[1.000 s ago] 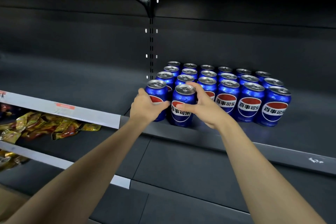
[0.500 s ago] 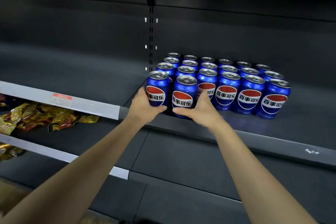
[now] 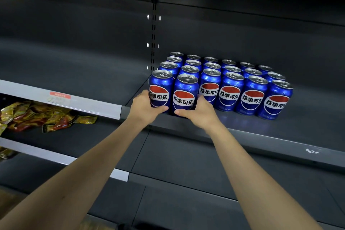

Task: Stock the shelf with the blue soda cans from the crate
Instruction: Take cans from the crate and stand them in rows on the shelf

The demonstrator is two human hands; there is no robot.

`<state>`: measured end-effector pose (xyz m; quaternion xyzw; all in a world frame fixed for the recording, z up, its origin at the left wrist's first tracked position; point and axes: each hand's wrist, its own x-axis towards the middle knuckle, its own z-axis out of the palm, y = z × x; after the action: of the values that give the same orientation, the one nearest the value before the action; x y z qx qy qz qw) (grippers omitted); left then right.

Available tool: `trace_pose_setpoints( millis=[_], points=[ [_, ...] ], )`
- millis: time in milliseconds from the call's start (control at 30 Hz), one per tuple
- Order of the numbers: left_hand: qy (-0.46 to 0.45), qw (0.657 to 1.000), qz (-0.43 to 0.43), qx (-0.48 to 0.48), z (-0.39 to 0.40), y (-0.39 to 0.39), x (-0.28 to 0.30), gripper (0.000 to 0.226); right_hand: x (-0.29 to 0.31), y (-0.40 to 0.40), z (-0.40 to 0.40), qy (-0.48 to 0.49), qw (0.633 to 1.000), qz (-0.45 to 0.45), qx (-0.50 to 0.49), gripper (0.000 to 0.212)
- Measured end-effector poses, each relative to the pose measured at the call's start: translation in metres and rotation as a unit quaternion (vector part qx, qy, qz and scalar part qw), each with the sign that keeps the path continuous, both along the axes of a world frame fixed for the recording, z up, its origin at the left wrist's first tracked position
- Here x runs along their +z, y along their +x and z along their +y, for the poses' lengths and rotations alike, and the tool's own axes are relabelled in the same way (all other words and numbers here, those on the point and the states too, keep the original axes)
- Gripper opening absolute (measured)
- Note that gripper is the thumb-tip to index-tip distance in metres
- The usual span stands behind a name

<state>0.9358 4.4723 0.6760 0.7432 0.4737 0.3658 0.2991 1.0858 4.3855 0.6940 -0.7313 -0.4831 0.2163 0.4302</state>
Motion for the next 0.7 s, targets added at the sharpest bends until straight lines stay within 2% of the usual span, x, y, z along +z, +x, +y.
trace_pose_setpoints(
  millis=[700],
  points=[
    [0.002,0.999,0.044,-0.027,0.016,0.002,-0.007,0.068,-0.007,-0.015,0.01,0.01,0.998,-0.018,-0.06,0.06]
  ],
)
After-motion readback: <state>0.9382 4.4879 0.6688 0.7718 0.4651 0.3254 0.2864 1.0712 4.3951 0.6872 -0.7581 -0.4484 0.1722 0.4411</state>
